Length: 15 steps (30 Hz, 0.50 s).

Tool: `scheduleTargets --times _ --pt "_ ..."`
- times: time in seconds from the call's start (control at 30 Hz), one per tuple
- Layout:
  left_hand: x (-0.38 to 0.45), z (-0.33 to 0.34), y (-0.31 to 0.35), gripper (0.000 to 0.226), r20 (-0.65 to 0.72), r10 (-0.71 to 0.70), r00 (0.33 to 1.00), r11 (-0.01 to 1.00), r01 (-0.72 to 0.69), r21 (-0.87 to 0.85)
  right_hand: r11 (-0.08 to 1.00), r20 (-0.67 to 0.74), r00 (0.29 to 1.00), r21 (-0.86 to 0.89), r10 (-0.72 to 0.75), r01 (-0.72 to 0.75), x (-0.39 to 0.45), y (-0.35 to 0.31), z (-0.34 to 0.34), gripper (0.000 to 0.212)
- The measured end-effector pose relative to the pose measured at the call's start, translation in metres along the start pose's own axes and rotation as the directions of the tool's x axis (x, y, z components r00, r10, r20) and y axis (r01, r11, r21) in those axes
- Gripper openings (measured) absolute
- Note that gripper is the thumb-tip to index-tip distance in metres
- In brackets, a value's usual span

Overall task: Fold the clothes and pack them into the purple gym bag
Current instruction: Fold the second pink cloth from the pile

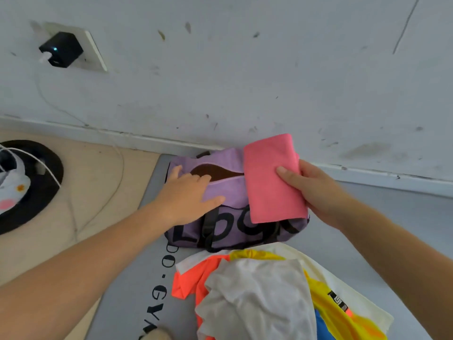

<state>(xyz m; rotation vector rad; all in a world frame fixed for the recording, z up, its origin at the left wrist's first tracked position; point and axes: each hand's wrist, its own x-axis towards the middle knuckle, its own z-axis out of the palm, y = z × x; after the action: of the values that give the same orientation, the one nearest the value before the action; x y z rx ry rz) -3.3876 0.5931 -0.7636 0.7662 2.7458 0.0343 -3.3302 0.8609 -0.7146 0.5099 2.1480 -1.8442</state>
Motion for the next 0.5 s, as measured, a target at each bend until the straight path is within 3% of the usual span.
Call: scheduleTargets --times 0.1,0.17,0.2,0.27,0.37,0.5 --pt "0.008 0.015 -0.011 0.098 -0.014 -0.101 0.995 0.993 0.102 0.059 0.937 0.09 0.992 -0.345 0.089 -0.053 0.025 0.01 0.016 0.032" --pt "0.012 0.023 -0.016 0.103 -0.043 -0.12 0.992 0.992 0.118 -0.041 0.851 0.144 0.972 -0.519 0.185 -0.085 0.038 0.016 0.03 0.031" --pt "0.013 0.026 -0.018 0.104 -0.064 -0.125 0.99 0.987 0.118 -0.107 0.849 0.157 0.963 -0.517 0.219 -0.108 0.044 0.018 0.037 0.03" --pt "0.013 0.032 -0.019 0.108 -0.109 -0.122 0.987 0.972 0.096 -0.215 0.935 0.184 0.935 -0.246 0.304 -0.255 0.057 0.02 0.048 0.029" --pt "0.01 0.043 -0.02 0.106 -0.138 -0.102 0.985 0.951 0.056 -0.303 0.887 0.236 0.893 0.174 0.384 -0.427 0.083 0.014 0.057 0.03" --pt "0.002 0.055 -0.023 0.088 -0.005 -0.077 0.997 0.957 0.072 -0.28 0.798 0.2 0.932 0.482 0.302 -0.362 0.115 0.009 0.071 0.04"
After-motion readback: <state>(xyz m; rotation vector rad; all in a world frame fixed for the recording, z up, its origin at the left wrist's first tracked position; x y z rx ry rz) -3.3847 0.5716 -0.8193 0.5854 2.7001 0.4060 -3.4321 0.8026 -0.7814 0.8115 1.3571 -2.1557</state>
